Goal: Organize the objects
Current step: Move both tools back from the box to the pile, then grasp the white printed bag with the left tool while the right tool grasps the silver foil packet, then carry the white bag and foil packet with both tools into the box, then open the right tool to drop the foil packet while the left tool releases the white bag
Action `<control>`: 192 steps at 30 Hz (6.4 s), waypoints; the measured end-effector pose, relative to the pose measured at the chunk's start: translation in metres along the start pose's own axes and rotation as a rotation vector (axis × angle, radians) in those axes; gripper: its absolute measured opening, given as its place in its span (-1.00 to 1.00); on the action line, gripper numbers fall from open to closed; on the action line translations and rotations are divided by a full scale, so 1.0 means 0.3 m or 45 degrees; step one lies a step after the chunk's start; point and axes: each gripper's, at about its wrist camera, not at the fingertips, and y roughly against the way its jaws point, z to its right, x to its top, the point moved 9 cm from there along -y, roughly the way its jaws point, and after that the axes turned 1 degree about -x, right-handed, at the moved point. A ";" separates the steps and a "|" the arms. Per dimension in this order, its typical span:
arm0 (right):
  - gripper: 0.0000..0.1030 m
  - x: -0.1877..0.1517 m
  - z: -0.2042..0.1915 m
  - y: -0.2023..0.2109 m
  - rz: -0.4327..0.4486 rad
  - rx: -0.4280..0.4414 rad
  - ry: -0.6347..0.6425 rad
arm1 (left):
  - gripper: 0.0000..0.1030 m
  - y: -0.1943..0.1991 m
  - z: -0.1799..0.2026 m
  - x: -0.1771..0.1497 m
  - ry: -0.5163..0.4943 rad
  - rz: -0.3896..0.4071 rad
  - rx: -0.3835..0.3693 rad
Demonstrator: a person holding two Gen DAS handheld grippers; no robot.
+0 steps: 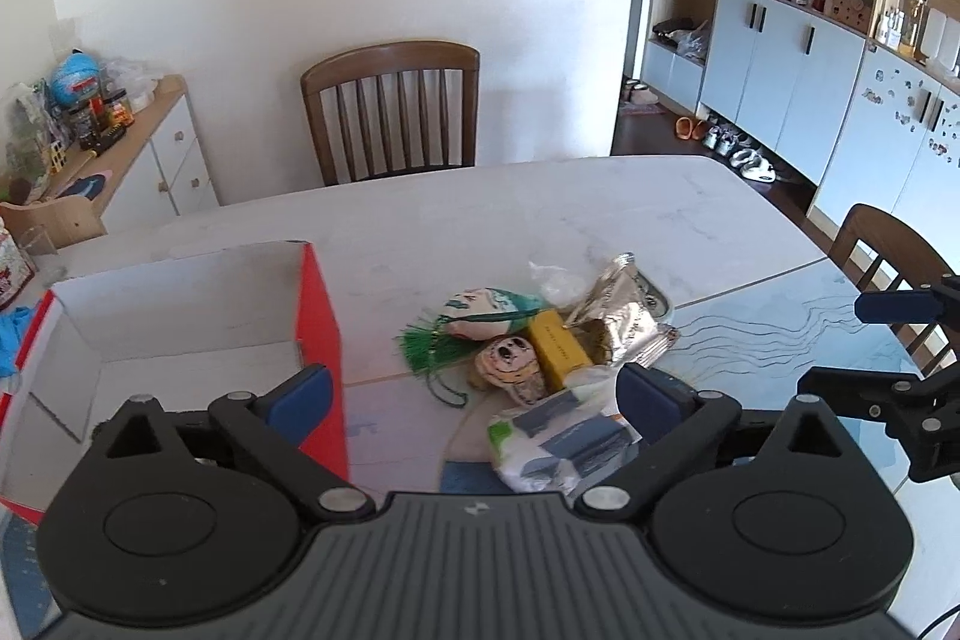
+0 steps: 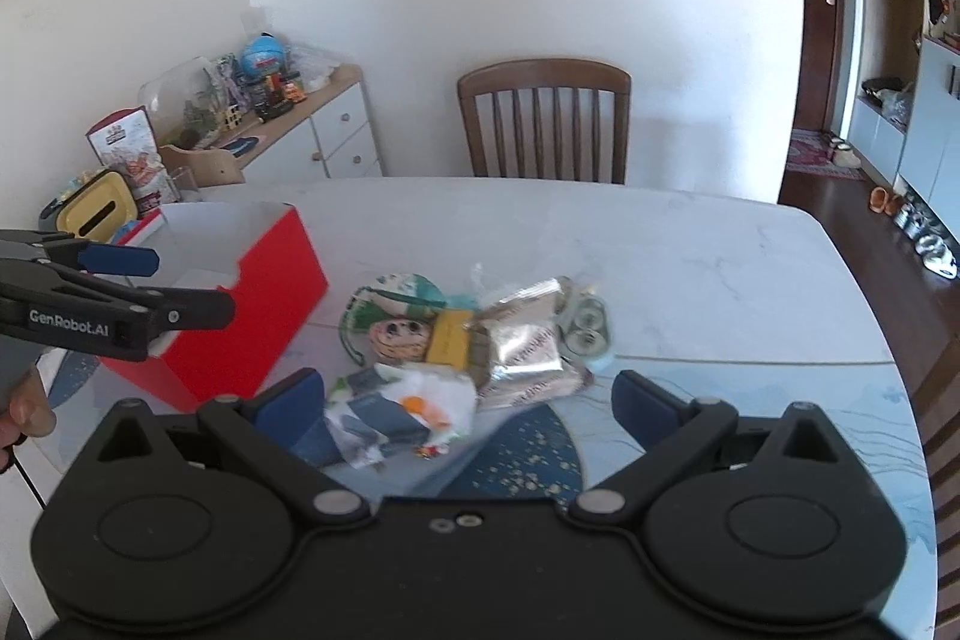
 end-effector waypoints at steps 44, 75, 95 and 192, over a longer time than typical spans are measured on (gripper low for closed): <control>0.83 -0.001 0.128 -0.571 -0.255 -0.024 0.076 | 0.98 -0.477 0.206 -0.229 -0.363 -0.100 -0.190; -0.17 0.004 0.083 -0.572 -0.240 -0.061 0.149 | -0.17 -0.402 0.202 -0.204 -0.174 -0.145 -0.273; -0.17 0.094 -0.025 -0.355 -0.139 -0.087 0.192 | -0.70 -0.185 0.167 -0.162 0.006 -0.056 -0.345; 0.22 0.167 -0.900 -0.536 -0.257 0.131 0.428 | -0.07 -0.066 -0.852 -0.136 0.242 -0.137 0.100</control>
